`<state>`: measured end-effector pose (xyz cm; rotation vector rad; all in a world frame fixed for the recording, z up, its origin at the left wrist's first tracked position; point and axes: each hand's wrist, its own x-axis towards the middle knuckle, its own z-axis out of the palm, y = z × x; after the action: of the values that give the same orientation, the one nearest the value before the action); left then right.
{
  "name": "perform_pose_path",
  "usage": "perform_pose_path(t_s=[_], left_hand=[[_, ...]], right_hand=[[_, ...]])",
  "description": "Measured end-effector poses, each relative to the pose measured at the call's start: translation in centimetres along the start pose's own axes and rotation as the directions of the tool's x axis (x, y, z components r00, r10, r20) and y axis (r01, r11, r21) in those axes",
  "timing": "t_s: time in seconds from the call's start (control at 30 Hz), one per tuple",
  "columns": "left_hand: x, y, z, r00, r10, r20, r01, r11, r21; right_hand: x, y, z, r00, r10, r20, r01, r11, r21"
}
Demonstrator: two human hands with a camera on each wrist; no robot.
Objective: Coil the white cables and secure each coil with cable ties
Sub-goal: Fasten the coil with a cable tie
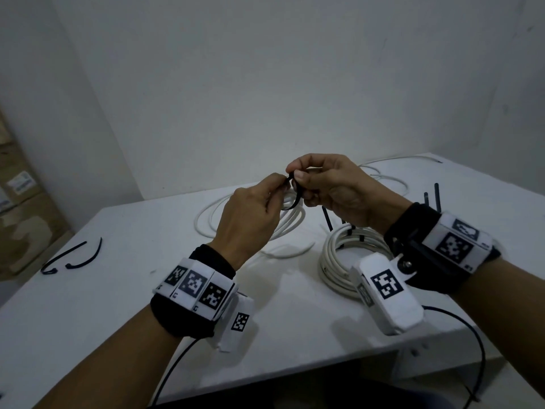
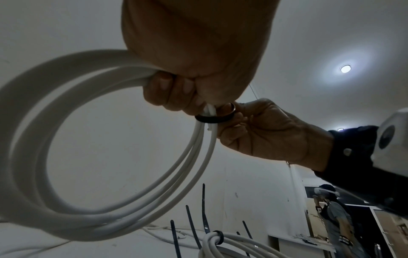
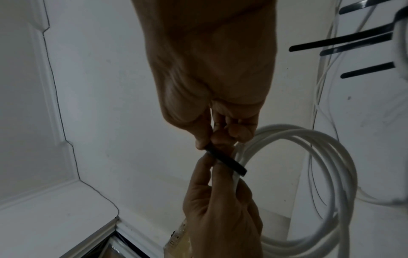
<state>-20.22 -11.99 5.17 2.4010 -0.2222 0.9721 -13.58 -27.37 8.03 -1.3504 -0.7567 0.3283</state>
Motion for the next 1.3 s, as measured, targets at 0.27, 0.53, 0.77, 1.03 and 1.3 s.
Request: perform_pose_path(t_s=[0.27, 0.53, 0.77, 1.03, 1.3], left_hand=[[0.0, 0.1, 0.0, 0.995, -0.086, 0.041, 0.087, 0.996, -0.022], [1.3, 0.7, -1.3, 0.981, -0.16, 0.108, 0.174, 0.975, -0.136], [1.1, 0.9, -1.6, 0.967, -0.161, 0.196, 0.213, 0.937, -0.277], [0.6, 0.9, -1.5, 0.944, -0.175, 0.281, 0.26, 0.917, -0.303], [2.5, 1.7, -2.8, 0.929, -0.242, 0.281, 0.34, 0.86, -0.38]], right_hand=[[-0.1, 1.0, 1.7, 0.955, -0.264, -0.137, 0.191, 0.898, -0.397], [1.2, 0.2, 1.6, 0.911, -0.403, -0.086, 0.258, 0.721, -0.643], [1.2, 0.5, 2.1, 0.898, -0.423, -0.122, 0.241, 0.704, -0.668], [2.5, -1.6, 1.4, 0.908, -0.398, -0.13, 0.18, 0.652, -0.737], [2.1, -3.4, 1.0, 0.93, -0.353, -0.102, 0.277, 0.855, -0.438]])
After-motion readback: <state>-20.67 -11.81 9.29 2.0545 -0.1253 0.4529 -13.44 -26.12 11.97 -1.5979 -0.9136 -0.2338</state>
